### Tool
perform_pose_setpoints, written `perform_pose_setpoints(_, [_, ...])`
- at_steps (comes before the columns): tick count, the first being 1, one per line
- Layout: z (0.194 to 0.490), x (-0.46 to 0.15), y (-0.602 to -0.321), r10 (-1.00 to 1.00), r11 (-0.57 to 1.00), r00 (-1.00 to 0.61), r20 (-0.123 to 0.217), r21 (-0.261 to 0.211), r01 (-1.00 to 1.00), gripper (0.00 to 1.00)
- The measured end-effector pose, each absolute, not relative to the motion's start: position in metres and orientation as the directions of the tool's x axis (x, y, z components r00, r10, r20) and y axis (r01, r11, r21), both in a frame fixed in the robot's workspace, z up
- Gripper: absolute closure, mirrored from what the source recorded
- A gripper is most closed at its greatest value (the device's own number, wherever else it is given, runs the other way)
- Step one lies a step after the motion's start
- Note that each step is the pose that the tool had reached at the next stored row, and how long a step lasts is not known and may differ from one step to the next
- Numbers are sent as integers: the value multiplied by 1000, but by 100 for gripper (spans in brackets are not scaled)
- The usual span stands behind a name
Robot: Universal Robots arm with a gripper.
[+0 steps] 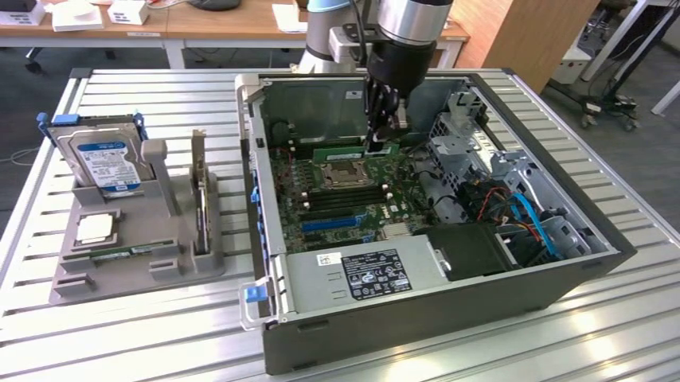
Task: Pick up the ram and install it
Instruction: 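Insert the ram into the slot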
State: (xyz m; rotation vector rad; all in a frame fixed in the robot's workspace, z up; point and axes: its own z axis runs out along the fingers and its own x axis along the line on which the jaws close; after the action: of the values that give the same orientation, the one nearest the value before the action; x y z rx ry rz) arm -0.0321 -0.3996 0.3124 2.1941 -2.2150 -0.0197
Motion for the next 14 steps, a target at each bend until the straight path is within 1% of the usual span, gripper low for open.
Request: perform_pose_setpoints(14, [312, -32, -405, -1000, 6, -6, 8, 26, -1000, 89])
